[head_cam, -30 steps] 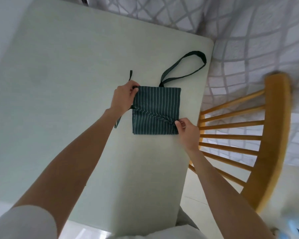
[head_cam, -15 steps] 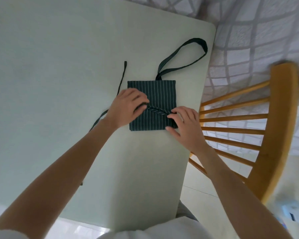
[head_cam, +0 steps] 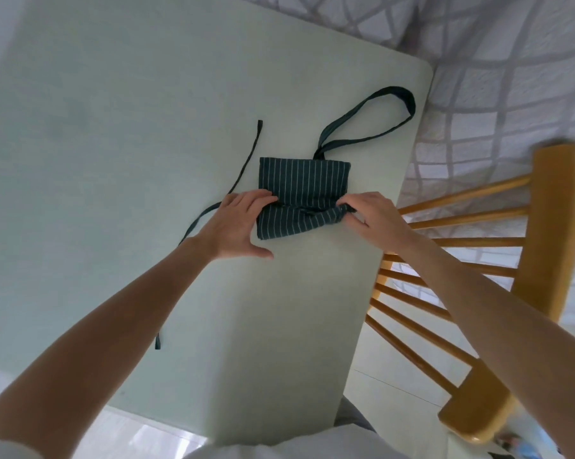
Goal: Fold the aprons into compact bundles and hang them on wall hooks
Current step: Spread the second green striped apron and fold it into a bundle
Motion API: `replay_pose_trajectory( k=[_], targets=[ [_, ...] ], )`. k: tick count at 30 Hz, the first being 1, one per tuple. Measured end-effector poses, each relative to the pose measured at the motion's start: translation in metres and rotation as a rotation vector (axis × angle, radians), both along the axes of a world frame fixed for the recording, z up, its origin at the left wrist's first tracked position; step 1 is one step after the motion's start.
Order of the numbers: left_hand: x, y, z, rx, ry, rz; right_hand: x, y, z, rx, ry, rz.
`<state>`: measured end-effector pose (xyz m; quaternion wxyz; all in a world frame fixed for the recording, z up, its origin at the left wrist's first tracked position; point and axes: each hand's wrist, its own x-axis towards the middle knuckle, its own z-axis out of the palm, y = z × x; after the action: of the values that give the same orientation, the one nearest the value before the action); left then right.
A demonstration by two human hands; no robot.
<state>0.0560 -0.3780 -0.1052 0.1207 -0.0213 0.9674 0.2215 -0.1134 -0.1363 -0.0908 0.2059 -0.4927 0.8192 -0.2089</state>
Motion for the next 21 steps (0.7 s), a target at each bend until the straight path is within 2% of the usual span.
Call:
replay_pose_trajectory(
  k=[2,4,7,11,18,20,21],
  targets=[
    [-0.007,0.005,0.006,0.241,0.028,0.257,-0.008,-0.015,0.002,-0.008,-0.144,-0.202],
    [-0.019,0.011,0.011,0.421,0.049,0.569,-0.018,-0.029,-0.001,-0.018,-0.154,-0.356],
    [-0.041,0.014,0.01,0.384,0.037,0.86,-0.027,-0.044,-0.012,0.03,-0.054,-0.487],
    [-0.062,0.01,0.001,0.241,0.011,0.944,-0.032,-0.056,-0.023,0.086,-0.078,-0.625],
    [-0.065,0.004,-0.003,0.158,-0.026,0.915,0.001,-0.043,-0.015,0.078,-0.104,-0.613],
    [-0.051,0.007,0.002,0.118,0.046,0.876,0.028,-0.034,-0.017,0.078,-0.168,-0.641],
    [-0.041,0.011,0.004,0.064,0.143,0.831,0.043,-0.03,-0.018,0.066,-0.207,-0.669]
  ],
)
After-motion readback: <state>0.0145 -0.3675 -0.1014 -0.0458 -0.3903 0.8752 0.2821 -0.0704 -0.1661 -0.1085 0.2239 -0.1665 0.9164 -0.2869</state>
